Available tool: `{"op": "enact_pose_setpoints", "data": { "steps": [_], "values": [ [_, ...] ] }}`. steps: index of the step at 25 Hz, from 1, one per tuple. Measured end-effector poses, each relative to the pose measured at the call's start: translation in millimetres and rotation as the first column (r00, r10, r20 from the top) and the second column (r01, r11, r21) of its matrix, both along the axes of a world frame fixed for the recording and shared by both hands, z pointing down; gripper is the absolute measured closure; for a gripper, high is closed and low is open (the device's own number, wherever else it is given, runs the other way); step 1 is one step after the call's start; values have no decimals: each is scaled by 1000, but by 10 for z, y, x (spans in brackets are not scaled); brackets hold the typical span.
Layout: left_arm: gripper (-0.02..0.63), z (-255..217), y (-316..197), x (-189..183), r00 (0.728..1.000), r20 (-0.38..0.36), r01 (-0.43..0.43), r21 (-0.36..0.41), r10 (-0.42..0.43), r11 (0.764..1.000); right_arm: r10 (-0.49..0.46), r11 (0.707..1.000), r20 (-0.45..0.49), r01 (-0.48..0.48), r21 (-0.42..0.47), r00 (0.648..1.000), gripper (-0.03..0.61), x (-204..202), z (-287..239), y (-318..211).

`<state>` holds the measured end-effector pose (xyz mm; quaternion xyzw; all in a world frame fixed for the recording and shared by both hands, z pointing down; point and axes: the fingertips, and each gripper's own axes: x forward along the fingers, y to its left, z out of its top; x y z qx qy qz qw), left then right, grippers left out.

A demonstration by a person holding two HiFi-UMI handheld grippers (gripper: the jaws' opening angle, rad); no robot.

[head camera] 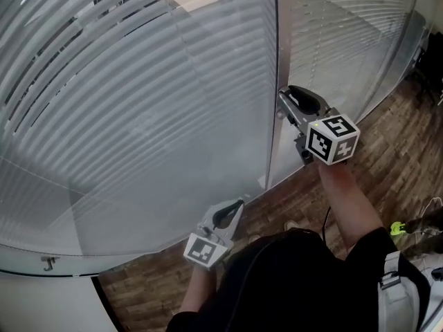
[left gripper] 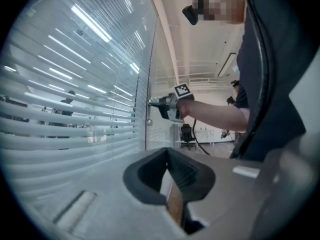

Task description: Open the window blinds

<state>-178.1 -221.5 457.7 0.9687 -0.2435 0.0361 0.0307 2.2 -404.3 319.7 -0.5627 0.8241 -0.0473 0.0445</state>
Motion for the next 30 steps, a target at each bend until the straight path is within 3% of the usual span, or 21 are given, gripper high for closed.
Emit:
{"op": "enact_pose_setpoints", "data": {
  "steps": [4,6,9,11,13,15,19,21,22,25,27,30],
  "values": [
    [609,1,15,22,1000,-4,-11,-4,11,1000,-12,1000,15,12,7,1000,445,-20,-11,12],
    [609,6,14,43,1000,-2,-18,-1,18,1000,-12,1000,-14,12,22,1000,403,-13,-30,49],
    [609,13,-12,110,1000,-2,-29,-1,29,1000,3,999,-187,8,53,982,357,7,2,111],
    [609,17,-28,174,999,-1,-39,-1,39,999,24,996,-360,8,85,933,344,-7,26,149],
    [609,4,-42,262,999,-3,-53,4,53,999,41,992,-510,26,125,859,341,-57,7,185],
    [609,-15,-53,359,998,-8,-67,11,68,998,57,987,-651,56,151,757,341,-101,1,214],
    [609,-36,-80,505,997,-17,-77,14,77,997,118,975,-893,121,188,435,341,-185,87,221],
    [609,-45,-97,553,997,-19,-73,20,74,997,166,964,-945,158,216,281,351,-203,131,196],
    [609,-49,-106,572,997,-22,-69,21,70,997,185,958,-957,177,226,222,359,-206,138,183],
    [609,-64,-128,606,998,-32,-51,22,52,998,208,946,-970,227,232,124,370,-218,123,159],
    [609,-68,-138,618,998,-39,-38,22,39,999,205,942,-974,252,223,96,370,-232,124,150],
    [609,-52,-157,650,999,-45,-22,19,23,1000,202,939,-976,269,217,82,387,-233,132,129]
  ]
}}
